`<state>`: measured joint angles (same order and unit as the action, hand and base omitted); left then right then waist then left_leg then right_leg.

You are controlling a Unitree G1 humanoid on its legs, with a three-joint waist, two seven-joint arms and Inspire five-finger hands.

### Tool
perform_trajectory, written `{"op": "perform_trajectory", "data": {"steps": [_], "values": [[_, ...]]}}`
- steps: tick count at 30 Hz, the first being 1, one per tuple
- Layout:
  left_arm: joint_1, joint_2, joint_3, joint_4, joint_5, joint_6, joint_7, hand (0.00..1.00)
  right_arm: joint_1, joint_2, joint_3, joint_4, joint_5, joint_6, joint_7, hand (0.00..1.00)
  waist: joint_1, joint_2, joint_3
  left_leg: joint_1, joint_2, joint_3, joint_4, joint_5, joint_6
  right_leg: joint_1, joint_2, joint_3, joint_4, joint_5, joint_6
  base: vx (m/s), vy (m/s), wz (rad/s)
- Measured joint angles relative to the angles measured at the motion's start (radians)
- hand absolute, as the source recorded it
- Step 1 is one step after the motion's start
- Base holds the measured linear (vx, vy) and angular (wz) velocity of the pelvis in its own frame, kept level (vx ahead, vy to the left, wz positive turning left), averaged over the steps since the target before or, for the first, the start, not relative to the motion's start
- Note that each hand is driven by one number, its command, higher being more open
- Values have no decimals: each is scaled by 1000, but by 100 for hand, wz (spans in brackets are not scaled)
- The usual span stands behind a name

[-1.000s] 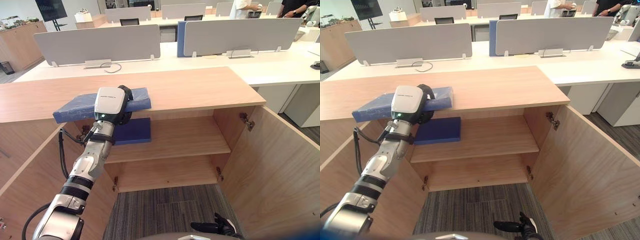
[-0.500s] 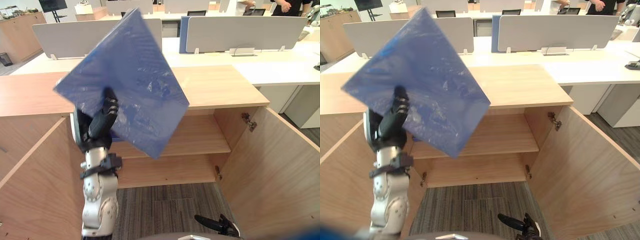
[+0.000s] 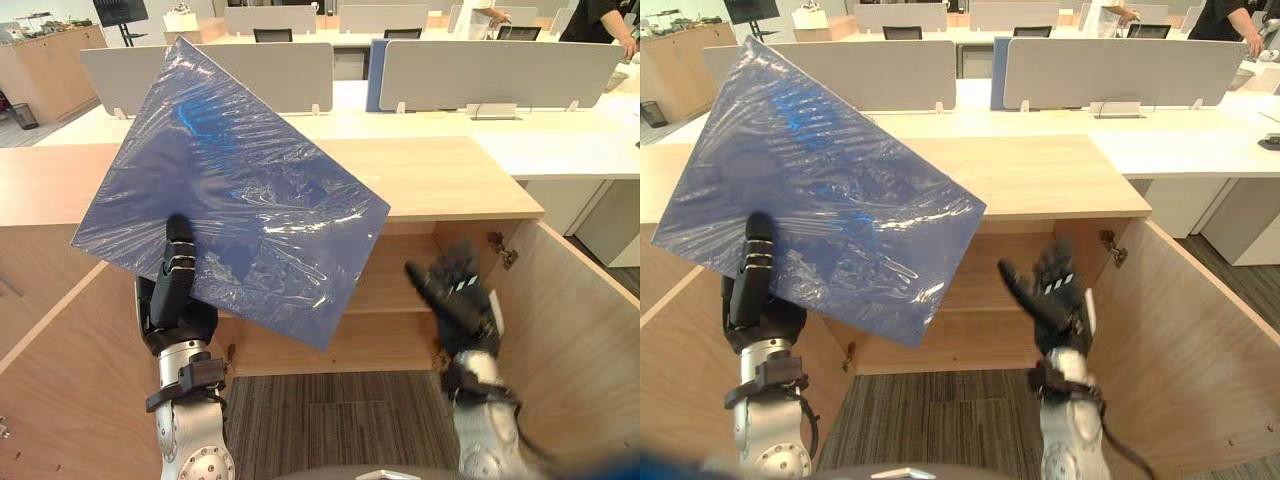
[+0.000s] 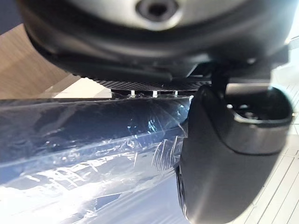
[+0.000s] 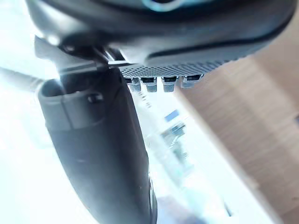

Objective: Walk over to the cabinet, pick up the folder, carry it to the office cabinet, place the folder inside the office cabinet, then close the office cabinet door

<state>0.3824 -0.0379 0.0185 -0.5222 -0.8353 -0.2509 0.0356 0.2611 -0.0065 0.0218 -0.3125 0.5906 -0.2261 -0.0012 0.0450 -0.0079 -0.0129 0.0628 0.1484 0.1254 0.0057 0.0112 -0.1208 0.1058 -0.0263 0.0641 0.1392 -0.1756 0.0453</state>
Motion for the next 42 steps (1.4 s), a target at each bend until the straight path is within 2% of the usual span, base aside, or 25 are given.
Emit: {"op": "perform_trajectory", "data": {"steps": [3, 7, 13, 21, 31, 39, 40, 42], "values": [[-7, 44, 0, 6, 0, 5, -23, 0, -133, -9, -55, -31, 0, -30, 0, 100, -1, -3, -1, 0, -4, -3, 1, 0, 0, -1, -2, 1, 4, 0, 0, 0, 0, 0], [-49, 100, 0, 39, 4, 15, -86, 0, -258, -78, -71, -31, 1, -32, 8, 100, -1, -2, -1, -4, -7, -8, 5, 0, 1, -2, -4, 2, 7, 1, 0, -24, 6, 2], [-94, 116, 1, 94, 51, 24, -140, 0, -377, -149, -36, -22, 6, -30, 67, 100, -4, 5, 4, -8, -7, -14, 9, -1, 2, -3, -3, 3, 10, 4, 2, -16, 1, 1], [-95, 158, 0, 136, 103, 42, -170, 0, -469, -225, 40, 39, 40, -13, 129, 100, -5, 16, 11, -11, -8, -18, 9, 1, 5, -3, -3, 4, 9, 12, 0, 0, 0, 0], [-133, 229, -33, 135, 159, 42, -248, 0, -570, -382, 148, 161, -25, 61, 198, 100, -2, 25, 16, -24, -13, -27, -1, 13, 15, -16, -4, 3, 8, 24, 1, -18, 6, 1], [-136, 278, -33, 135, 180, 42, -253, 0, -593, -470, 203, 239, -37, 72, 243, 100, -4, 38, 25, -26, -16, -27, -3, 20, 20, -19, -7, 4, 7, 32, 2, -25, 8, 0], [-136, 289, -33, 135, 180, 42, -253, 0, -601, -492, 223, 250, -37, 74, 256, 0, -4, 38, 26, -26, -16, -27, -5, 22, 20, -19, -7, 4, 7, 32, 2, -44, 8, 0], [-135, 303, -34, 135, 180, 41, -253, 0, -612, -524, 258, 262, -35, 77, 275, 0, -3, 39, 26, -26, -16, -27, -8, 24, 20, -21, -7, 4, 6, 32, 1, -45, 5, 0]]}}
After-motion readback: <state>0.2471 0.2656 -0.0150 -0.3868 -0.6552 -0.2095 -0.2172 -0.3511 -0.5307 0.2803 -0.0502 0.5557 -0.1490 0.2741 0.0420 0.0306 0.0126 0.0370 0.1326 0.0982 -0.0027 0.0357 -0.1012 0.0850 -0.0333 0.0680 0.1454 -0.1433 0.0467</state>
